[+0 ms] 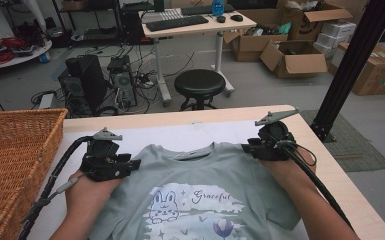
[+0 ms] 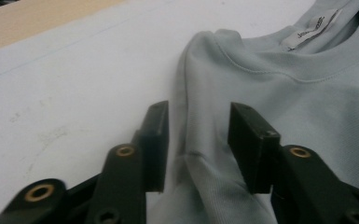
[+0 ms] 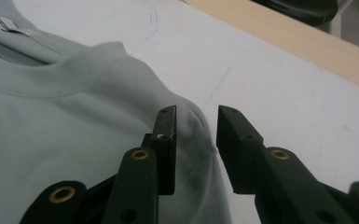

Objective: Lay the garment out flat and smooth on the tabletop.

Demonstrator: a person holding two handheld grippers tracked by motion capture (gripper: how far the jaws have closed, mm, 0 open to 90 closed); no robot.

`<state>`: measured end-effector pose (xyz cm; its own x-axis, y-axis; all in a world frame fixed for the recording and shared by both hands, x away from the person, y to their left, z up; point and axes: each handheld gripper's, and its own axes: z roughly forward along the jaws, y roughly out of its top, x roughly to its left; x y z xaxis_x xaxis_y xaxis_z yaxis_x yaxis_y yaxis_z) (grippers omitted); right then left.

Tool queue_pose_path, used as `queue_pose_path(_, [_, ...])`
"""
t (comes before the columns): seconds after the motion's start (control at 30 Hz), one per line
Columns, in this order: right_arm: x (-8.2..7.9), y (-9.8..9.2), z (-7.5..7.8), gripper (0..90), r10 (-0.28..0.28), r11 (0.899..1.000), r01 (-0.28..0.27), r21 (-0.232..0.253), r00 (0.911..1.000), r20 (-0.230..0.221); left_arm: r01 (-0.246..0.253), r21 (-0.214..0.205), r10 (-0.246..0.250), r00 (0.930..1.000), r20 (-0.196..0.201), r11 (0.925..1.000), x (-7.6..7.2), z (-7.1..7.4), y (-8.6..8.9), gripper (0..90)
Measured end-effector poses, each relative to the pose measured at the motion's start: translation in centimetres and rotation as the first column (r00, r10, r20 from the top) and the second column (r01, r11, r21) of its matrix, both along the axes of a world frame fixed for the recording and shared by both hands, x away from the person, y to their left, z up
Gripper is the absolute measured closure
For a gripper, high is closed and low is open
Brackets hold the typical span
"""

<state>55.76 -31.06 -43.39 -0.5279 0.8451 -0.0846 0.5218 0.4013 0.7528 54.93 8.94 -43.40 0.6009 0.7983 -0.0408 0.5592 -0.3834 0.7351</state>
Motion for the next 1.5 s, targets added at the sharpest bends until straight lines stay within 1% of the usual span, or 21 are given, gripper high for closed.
queue_pose_path(0.1, [-0.3,0.6,0.6,67.6,0.016,1.000,-0.016,0.008,0.9997,0.019,0.000,-0.012,0.000,0.9999,0.013,0.9999,0.0,0.3,0.1,55.8])
queue_pose_path(0.23, [-0.3,1.6,1.0,67.4,0.055,0.998,-0.055,0.006,0.9972,0.051,0.000,-0.048,0.002,0.9992,0.041,0.9988,0.0,0.7,-0.2,55.5])
queue_pose_path(0.3, [0.0,1.8,1.0,67.4,0.058,0.998,-0.059,0.018,0.9972,0.048,0.003,-0.048,-0.001,0.9992,0.041,0.9988,0.2,0.7,-0.4,55.5])
queue_pose_path(0.4, [0.6,2.2,1.0,67.4,0.065,0.998,-0.066,0.023,0.9972,0.038,0.006,-0.063,-0.004,0.9995,0.031,0.9980,0.8,0.7,-0.8,55.5])
queue_pose_path(0.47, [1.0,2.5,0.9,67.4,0.072,0.997,-0.073,0.028,0.9967,0.038,0.004,-0.074,-0.001,0.9993,0.038,0.9972,1.2,0.7,-1.0,55.6])
queue_pose_path(0.6, [2.2,3.3,0.8,66.3,0.093,0.995,-0.093,0.025,0.9955,0.022,-0.001,-0.080,0.002,0.9998,0.020,0.9968,2.6,0.6,-1.5,55.6])
queue_pose_path(0.63, [2.5,3.4,0.7,65.6,0.095,0.995,-0.095,0.029,0.9953,0.019,-0.001,-0.083,0.001,1.0000,0.004,0.9965,3.0,0.4,-1.7,55.5])
queue_pose_path(0.67, [2.8,3.6,0.5,65.2,0.097,0.995,-0.096,0.032,0.9953,-0.001,0.002,-0.083,-0.003,0.9999,-0.015,0.9966,3.4,0.2,-1.9,54.9])
queue_pose_path(0.73, [3.4,3.9,-0.1,65.2,0.110,0.994,-0.109,0.024,0.9931,-0.040,0.011,-0.072,-0.014,0.9993,-0.034,0.9973,3.9,-0.3,-2.4,55.3])
queue_pose_path(0.8, [3.6,4.1,-0.8,69.4,0.141,0.990,-0.140,0.026,0.9862,-0.086,0.037,-0.037,-0.040,0.9970,-0.066,0.9986,4.2,-0.7,-3.1,59.6])
queue_pose_path(0.83, [3.6,4.1,-0.8,72.6,0.143,0.989,-0.140,0.040,0.9855,-0.091,0.051,-0.018,-0.052,0.9970,-0.058,0.9985,4.1,-0.8,-3.4,66.2])
queue_pose_path(0.87, [3.6,4.2,-0.8,78.4,0.153,0.988,-0.150,0.039,0.9838,-0.093,0.052,-0.005,-0.052,0.9979,-0.040,0.9987,4.0,-0.8,-3.6,70.2])
queue_pose_path(0.9, [3.6,4.2,-0.8,82.5,0.175,0.984,-0.172,0.039,0.9799,-0.096,0.067,-0.014,-0.067,0.9968,-0.042,0.9977,4.1,-0.8,-3.8,79.5])
queue_pose_path(0.93, [3.6,4.3,-0.7,86.1,0.181,0.983,-0.179,0.030,0.9790,-0.093,0.065,-0.013,-0.065,0.9972,-0.038,0.9978,4.2,-0.8,-3.9,84.6])
queue_pose_path(0.97, [3.7,4.3,-0.7,87.3,0.185,0.983,-0.184,0.019,0.9791,-0.084,0.063,-0.008,-0.063,0.9975,-0.030,0.9980,4.3,-0.9,-3.9,85.8])
queue_pose_path(1.03, [4.0,4.2,-0.7,87.9,0.177,0.984,-0.176,0.017,0.9815,-0.075,0.069,-0.003,-0.069,0.9973,-0.025,0.9976,4.5,-0.9,-4.0,86.4])
queue_pose_path(1.23, [5.3,4.4,-0.9,88.5,0.138,0.990,-0.138,0.002,0.9897,-0.040,0.034,0.024,-0.035,0.9993,0.010,0.9991,5.5,-0.8,-3.8,86.7])
queue_pose_path(1.3, [5.8,4.5,-1.0,88.5,0.129,0.992,-0.130,-0.007,0.9909,-0.037,0.024,0.018,-0.024,0.9996,0.015,0.9996,6.0,-0.8,-3.7,86.7])
queue_pose_path(1.37, [6.2,4.5,-0.9,88.5,0.117,0.993,-0.117,-0.012,0.9924,-0.038,0.021,0.017,-0.021,0.9998,0.005,0.9996,6.3,-1.0,-3.6,86.6])
queue_pose_path(1.4, [6.4,4.5,-0.9,88.5,0.115,0.993,-0.116,-0.014,0.9927,-0.037,0.015,0.005,-0.015,0.9999,0.004,0.9999,6.5,-1.1,-3.5,86.6])
queue_pose_path(1.5, [6.4,4.5,-1.0,87.8,0.107,0.994,-0.107,-0.010,0.9934,-0.041,0.012,0.004,-0.012,0.9999,0.009,0.9999,6.5,-1.1,-3.5,85.9])
